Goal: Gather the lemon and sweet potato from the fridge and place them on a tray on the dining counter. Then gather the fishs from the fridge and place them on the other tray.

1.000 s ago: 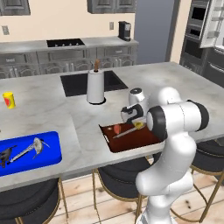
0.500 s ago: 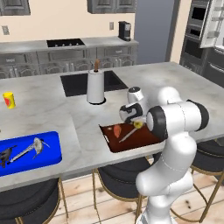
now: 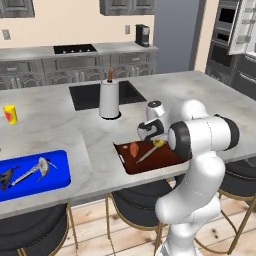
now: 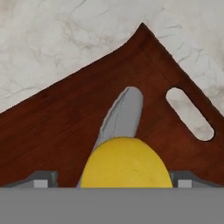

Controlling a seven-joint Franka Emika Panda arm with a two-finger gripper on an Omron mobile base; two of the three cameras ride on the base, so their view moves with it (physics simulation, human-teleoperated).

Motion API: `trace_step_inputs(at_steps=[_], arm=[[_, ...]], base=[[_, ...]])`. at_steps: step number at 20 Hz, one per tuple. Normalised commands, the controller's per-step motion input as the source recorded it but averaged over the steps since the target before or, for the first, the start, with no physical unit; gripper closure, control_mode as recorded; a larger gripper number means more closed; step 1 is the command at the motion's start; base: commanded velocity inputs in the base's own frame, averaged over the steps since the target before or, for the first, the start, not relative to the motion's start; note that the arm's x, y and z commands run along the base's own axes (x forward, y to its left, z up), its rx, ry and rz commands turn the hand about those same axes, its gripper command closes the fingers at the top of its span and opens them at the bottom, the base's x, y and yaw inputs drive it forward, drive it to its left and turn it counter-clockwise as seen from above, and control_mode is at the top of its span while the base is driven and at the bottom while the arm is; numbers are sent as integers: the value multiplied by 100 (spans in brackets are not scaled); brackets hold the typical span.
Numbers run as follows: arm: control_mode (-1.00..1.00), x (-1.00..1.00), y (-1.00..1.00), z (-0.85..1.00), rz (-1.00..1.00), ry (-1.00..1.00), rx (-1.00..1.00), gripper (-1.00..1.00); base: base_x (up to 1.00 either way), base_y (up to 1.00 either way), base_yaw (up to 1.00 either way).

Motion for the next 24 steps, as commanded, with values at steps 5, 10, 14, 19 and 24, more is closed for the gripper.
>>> trace_step_inputs(at_steps=[5,10,14,19,24], arm=[[-100,-3,0,8,-2,0,0,-100],[-100,-13,0,15,-1,0,0,-100],[-100,-2,0,15,0,0,0,-100],[-100,-1,-2,15,-1,0,0,-100],[-100,-54,-8,48,0,-4,0,-100]], base=[[0,0,0],[0,0,0],[0,0,0],[0,0,0],[0,0,0]])
